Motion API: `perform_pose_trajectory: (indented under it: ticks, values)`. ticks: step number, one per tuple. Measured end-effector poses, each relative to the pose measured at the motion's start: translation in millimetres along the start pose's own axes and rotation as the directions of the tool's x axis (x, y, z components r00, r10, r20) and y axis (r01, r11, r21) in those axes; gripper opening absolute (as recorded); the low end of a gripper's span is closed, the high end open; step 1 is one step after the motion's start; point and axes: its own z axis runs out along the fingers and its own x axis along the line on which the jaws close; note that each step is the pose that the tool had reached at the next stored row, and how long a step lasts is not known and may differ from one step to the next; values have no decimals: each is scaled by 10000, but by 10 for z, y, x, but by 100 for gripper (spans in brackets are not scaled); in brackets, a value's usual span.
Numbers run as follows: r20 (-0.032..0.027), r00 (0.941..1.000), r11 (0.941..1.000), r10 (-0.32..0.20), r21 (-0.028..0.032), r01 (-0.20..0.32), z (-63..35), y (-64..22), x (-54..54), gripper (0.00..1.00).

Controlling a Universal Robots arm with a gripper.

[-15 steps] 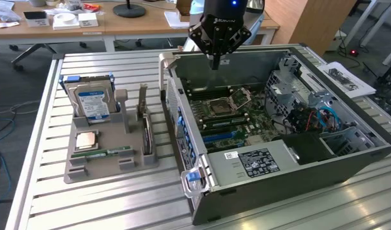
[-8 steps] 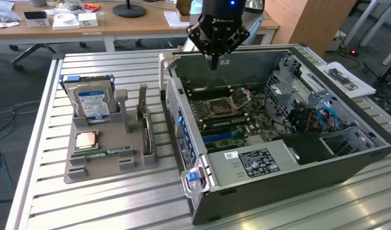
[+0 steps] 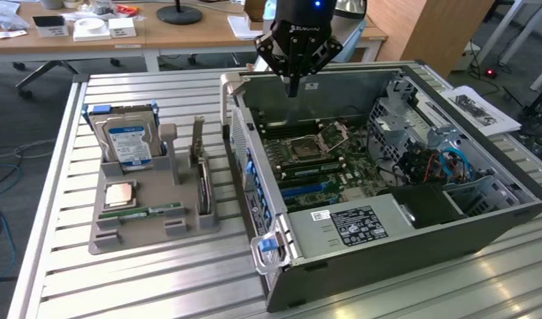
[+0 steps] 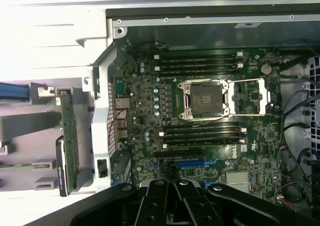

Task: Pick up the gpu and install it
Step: 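Reach for the gpu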

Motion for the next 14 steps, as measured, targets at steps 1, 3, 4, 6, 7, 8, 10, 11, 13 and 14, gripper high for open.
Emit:
perform_pose_trajectory:
  ticks: [1, 3, 4, 6, 7, 8, 10, 11, 13, 14]
  values:
    - [0, 10000, 10000, 0, 0, 0, 0, -1, 10, 11]
    - [1, 10000, 10000, 0, -1, 0, -1, -2, 30, 11]
    - [1, 10000, 10000, 0, -1, 0, -1, -3, 39, 11]
    - [1, 10000, 10000, 0, -1, 0, -1, -4, 59, 11]
    - [1, 10000, 10000, 0, -1, 0, -1, -5, 69, 11]
    - [1, 10000, 10000, 1, 0, -1, -2, -6, 79, 11]
    - [1, 10000, 10000, 1, -1, -1, -2, -8, 101, 11]
    - [1, 10000, 10000, 0, -1, 0, -2, -8, 111, 11]
    - [1, 10000, 10000, 1, 0, -1, -4, -11, 145, 11]
    - [1, 10000, 10000, 0, -1, 0, -3, -12, 155, 11]
